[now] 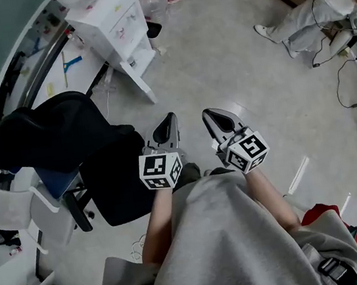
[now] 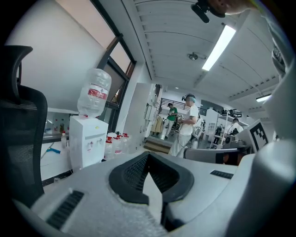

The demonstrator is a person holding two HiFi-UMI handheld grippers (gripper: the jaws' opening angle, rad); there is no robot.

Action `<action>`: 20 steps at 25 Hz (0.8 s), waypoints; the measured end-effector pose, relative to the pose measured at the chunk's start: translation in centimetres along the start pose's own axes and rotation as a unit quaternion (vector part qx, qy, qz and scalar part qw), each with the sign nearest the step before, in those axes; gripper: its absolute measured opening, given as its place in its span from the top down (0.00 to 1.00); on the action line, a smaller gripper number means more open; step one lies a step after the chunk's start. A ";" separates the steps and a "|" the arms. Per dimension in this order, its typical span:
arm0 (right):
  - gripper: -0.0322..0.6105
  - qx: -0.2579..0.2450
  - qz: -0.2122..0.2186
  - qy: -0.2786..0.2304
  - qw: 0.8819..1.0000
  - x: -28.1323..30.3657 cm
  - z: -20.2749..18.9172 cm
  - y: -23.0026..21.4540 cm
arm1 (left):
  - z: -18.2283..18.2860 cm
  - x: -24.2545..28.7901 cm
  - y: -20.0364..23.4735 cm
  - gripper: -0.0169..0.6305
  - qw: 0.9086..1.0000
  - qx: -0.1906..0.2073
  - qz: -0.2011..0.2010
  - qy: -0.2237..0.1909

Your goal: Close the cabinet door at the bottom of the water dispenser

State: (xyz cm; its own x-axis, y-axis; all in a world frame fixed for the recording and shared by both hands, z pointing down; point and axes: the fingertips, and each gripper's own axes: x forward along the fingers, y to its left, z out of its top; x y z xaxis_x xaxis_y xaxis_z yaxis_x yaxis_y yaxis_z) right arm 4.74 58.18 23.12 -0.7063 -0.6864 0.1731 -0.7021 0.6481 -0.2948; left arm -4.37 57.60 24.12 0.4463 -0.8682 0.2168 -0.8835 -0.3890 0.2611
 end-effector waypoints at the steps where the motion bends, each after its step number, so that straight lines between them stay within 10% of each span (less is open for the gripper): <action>1: 0.93 0.000 -0.003 0.002 1.000 0.7 0.1 0.0 | 0.1 0.2 0.6 0.96 1.000 -0.003 -0.001 0.001; 20: 0.93 0.001 -0.003 0.052 0.999 9.6 -0.6 -4.5 | -0.5 7.4 7.0 0.96 0.999 -0.038 0.006 0.034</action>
State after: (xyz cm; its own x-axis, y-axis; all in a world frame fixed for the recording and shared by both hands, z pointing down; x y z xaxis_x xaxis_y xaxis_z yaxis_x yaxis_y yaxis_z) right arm 1.06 48.91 26.65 -0.7073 -0.6523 0.2723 -0.7067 0.6427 -0.2959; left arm -7.19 48.55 28.02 0.4466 -0.8486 0.2835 -0.8768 -0.3520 0.3276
